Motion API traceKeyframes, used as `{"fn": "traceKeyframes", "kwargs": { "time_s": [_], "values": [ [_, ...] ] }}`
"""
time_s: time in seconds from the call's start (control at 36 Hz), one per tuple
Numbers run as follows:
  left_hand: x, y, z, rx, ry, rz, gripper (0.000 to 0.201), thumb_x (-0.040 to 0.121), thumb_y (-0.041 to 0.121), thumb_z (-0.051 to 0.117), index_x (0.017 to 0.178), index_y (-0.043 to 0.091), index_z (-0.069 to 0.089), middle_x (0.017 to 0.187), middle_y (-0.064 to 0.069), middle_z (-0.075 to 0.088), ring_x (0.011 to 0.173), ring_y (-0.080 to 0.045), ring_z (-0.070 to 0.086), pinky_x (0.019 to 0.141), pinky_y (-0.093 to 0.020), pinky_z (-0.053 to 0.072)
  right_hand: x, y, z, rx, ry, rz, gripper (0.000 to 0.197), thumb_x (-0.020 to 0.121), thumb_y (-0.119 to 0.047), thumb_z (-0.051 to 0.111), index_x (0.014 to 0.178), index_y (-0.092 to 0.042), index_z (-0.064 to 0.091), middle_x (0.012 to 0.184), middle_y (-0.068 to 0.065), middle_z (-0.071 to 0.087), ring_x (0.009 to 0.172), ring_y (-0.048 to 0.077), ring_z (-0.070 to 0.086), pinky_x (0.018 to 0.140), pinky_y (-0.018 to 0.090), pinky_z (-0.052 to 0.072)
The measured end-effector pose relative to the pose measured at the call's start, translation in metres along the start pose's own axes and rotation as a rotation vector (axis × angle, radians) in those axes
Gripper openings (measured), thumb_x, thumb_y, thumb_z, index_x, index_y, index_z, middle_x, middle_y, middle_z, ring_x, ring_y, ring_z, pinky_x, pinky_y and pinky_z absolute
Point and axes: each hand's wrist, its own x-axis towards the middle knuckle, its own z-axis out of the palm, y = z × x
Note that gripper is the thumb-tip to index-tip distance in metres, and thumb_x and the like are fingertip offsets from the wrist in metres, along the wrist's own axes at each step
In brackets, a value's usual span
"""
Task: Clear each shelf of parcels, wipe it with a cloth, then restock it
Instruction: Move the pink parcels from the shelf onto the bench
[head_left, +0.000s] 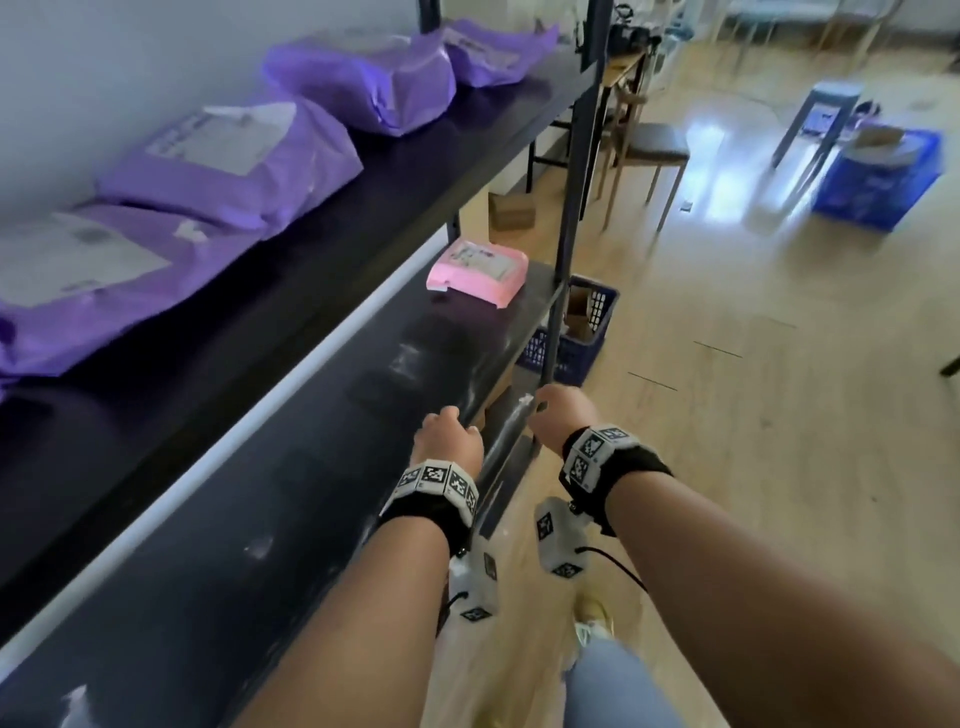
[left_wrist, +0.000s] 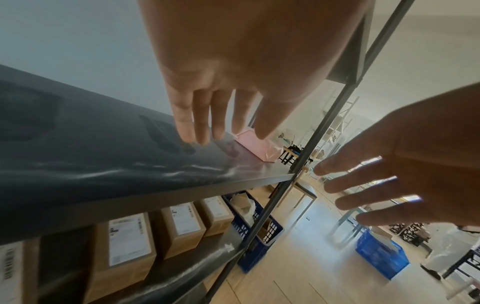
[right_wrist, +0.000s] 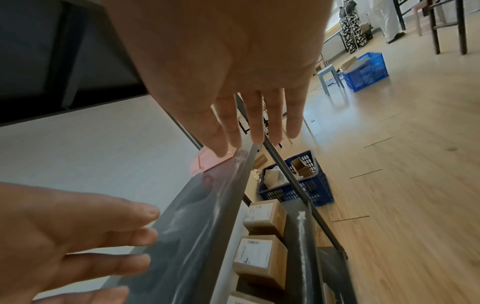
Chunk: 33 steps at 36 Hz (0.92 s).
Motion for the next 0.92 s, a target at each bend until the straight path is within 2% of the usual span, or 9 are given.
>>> {"fn": "traceKeyframes", "kwargs": {
  "time_s": [0.17,0.28,0.39,0.53,0.64,0.69,0.81,0.92],
  "values": [
    [0.086,0.049,0.006,-0.047,0.043,-0.053,0.046,0.096,0.026,0.044,0.140,0.016,0.042,0.140,-0.009,0.044,0.124,-0.027,0.048,0.096,-0.038,0.043,0.102,-0.013,-0.030,-0.017,-0.040,-0.079,0.033,0.092,-0.019,0.050,0.123,-0.015,0.061,0.126,0.009,0.056,0.114,0.033,0.056,0.095,0.037,0.048],
    [0.144,0.086,0.005,-0.096,0.079,-0.112,0.045,0.096,0.027,0.044,0.140,0.015,0.041,0.141,-0.010,0.044,0.126,-0.029,0.047,0.100,-0.039,0.040,0.176,-0.026,-0.055,-0.047,-0.056,-0.108,0.040,0.092,-0.020,0.055,0.132,-0.017,0.056,0.133,0.009,0.053,0.120,0.029,0.054,0.095,0.032,0.045],
    [0.190,0.118,0.005,-0.121,0.116,-0.172,0.044,0.096,0.026,0.046,0.138,0.012,0.044,0.139,-0.012,0.047,0.125,-0.030,0.048,0.101,-0.038,0.041,0.239,-0.044,-0.078,-0.085,-0.089,-0.169,0.041,0.088,-0.021,0.053,0.129,-0.017,0.057,0.127,0.009,0.056,0.111,0.029,0.058,0.092,0.035,0.051],
    [0.240,0.142,0.007,-0.121,0.133,-0.253,0.043,0.096,0.025,0.046,0.136,0.010,0.044,0.139,-0.013,0.048,0.125,-0.030,0.048,0.101,-0.036,0.039,0.304,-0.062,-0.090,-0.092,-0.129,-0.204,0.050,0.087,-0.015,0.051,0.137,-0.018,0.048,0.133,0.011,0.050,0.119,0.030,0.053,0.099,0.040,0.048],
    [0.265,0.147,0.015,-0.132,0.101,-0.317,0.036,0.094,0.025,0.045,0.125,0.008,0.052,0.128,-0.016,0.056,0.115,-0.034,0.054,0.095,-0.037,0.043,0.338,-0.069,-0.088,-0.118,-0.176,-0.220,0.054,0.086,-0.015,0.051,0.139,-0.017,0.042,0.135,0.011,0.044,0.125,0.030,0.046,0.102,0.043,0.044],
    [0.273,0.148,0.020,-0.143,0.079,-0.340,0.036,0.094,0.025,0.044,0.125,0.007,0.052,0.127,-0.016,0.056,0.115,-0.035,0.054,0.095,-0.038,0.043,0.349,-0.072,-0.083,-0.134,-0.200,-0.231,0.054,0.086,-0.015,0.051,0.139,-0.017,0.042,0.135,0.012,0.044,0.125,0.032,0.045,0.102,0.042,0.044],
    [0.283,0.151,0.025,-0.192,0.063,-0.365,0.035,0.094,0.024,0.040,0.120,0.006,0.057,0.119,-0.017,0.061,0.107,-0.034,0.058,0.091,-0.038,0.047,0.361,-0.074,-0.071,-0.104,-0.250,-0.224,0.052,0.085,-0.016,0.051,0.137,-0.017,0.043,0.132,0.010,0.051,0.122,0.032,0.049,0.101,0.045,0.045],
    [0.285,0.158,0.029,-0.283,0.057,-0.364,0.035,0.097,0.027,0.039,0.114,0.006,0.061,0.113,-0.014,0.065,0.100,-0.032,0.060,0.086,-0.035,0.047,0.365,-0.073,-0.067,-0.050,-0.249,-0.198,0.042,0.087,-0.020,0.052,0.129,-0.014,0.049,0.123,0.011,0.056,0.112,0.032,0.056,0.093,0.045,0.051]
  ]
}}
